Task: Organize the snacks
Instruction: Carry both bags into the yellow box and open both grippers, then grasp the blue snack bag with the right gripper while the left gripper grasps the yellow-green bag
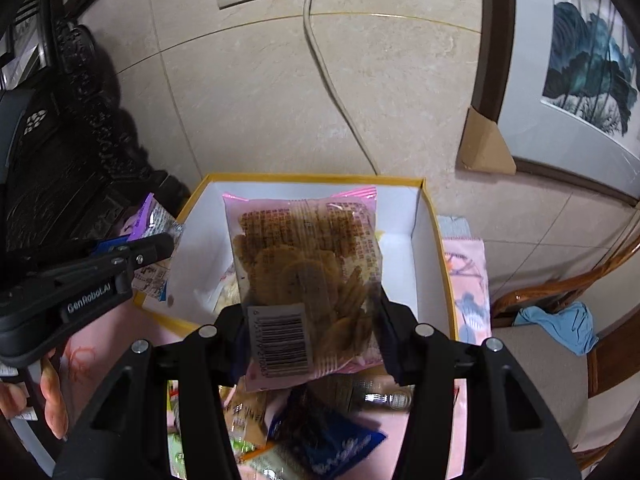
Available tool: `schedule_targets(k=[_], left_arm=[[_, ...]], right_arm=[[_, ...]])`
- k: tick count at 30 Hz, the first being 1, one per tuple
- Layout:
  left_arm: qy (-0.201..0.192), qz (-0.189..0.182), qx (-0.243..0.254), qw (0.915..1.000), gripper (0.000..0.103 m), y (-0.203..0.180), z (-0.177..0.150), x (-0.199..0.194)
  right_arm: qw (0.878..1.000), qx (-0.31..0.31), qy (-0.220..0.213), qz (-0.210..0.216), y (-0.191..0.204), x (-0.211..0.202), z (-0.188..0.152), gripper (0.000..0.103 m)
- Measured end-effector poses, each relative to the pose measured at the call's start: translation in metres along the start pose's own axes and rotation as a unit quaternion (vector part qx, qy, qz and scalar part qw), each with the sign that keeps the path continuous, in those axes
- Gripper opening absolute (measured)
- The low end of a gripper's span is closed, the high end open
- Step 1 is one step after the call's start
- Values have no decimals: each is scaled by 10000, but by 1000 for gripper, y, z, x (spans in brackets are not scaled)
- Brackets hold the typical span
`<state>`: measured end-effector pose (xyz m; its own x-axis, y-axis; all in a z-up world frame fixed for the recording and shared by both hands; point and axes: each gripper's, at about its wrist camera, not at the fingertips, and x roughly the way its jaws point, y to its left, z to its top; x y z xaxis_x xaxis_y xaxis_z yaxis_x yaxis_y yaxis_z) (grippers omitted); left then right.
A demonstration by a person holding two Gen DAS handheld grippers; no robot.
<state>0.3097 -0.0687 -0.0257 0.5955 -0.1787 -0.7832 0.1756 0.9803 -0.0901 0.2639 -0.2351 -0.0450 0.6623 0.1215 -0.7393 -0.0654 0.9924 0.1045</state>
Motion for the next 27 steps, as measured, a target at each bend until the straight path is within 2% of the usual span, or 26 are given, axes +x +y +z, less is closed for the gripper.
schedule_targets(k=[1,2,3,4,6,9,12,15,18,22,24,27], left_arm=[[-4,23,-5,10000,50,1,4,3],[-7,178,-22,9998,84,2,9,6],[-109,584,-62,9982,92,5,14,6],[-213,754,-82,9969,98,8,17,4],[-211,458,-207,9985,100,19,21,3],[-116,383,-369,9985,101,31,14,0],[16,369,-511,9980,101,40,-4,-7],[132,419,-681,9967,101,47,-38,-18],[453,297,-816,9952,101,53,-77,-21],[837,74,-1003,9914,101,62,-130,-26],[1011,27,-1045,9894,101,67,-154,-31],[1134,118,-997,9885,101,78,-176,-42]], right_arm=[[10000,-23,17,-31,-1,6,7,63],[10000,-68,46,-56,-1,11,13,69],[9998,-112,40,-152,-2,16,19,79],[9995,-154,3,-271,-4,19,25,88],[9995,-196,-19,-265,-8,22,32,100],[9993,-295,21,-239,-13,17,32,101],[9979,-372,263,-457,-15,8,19,101],[9968,-458,594,-258,-16,-3,-15,101],[9940,-411,1013,-101,-13,-11,-73,102],[9879,-595,1419,192,-4,5,-125,102],[9847,-884,1489,170,3,17,-137,102],[9840,-1151,1348,204,8,27,-138,102]])
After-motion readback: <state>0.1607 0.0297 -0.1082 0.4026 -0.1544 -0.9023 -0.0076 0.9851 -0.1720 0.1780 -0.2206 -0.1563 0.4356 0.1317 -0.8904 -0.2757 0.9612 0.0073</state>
